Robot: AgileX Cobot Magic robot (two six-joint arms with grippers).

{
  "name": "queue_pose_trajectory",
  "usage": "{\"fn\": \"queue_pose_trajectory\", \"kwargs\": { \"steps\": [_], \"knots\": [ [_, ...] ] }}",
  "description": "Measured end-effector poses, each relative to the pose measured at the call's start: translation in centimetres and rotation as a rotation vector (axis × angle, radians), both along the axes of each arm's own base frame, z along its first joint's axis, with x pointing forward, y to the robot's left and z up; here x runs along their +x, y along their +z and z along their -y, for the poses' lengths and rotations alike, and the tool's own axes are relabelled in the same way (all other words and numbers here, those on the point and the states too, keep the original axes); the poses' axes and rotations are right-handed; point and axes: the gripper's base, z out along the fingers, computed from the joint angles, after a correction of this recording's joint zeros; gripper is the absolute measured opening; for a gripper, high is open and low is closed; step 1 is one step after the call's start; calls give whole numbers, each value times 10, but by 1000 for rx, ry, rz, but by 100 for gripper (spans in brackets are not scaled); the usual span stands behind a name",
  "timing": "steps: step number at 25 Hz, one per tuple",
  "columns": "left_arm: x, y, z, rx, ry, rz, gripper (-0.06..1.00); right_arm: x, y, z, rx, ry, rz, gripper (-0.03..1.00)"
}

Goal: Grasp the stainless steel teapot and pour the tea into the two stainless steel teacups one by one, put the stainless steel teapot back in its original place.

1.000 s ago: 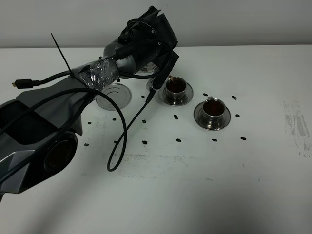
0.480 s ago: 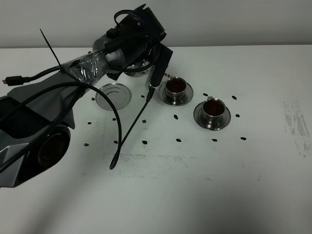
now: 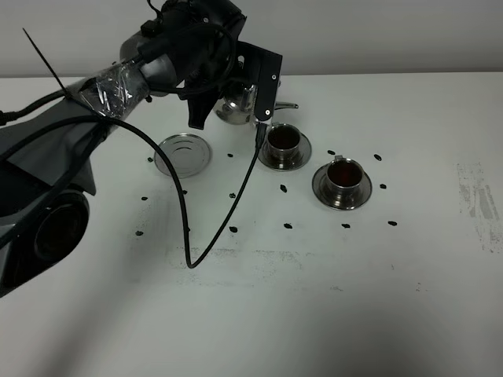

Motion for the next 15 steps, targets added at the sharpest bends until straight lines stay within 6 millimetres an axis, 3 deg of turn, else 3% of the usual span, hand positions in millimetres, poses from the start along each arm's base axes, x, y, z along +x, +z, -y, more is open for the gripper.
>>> {"fn": "queue_pose_trajectory", "kwargs": {
  "steps": [7,15],
  "knots": [
    [-33,24,-14,-145,22,-55,17,0,0,0,0,0,0,24],
    [-74,26,-30,-289,146,-184,17,0,0,0,0,0,0,24]
  ]
}}
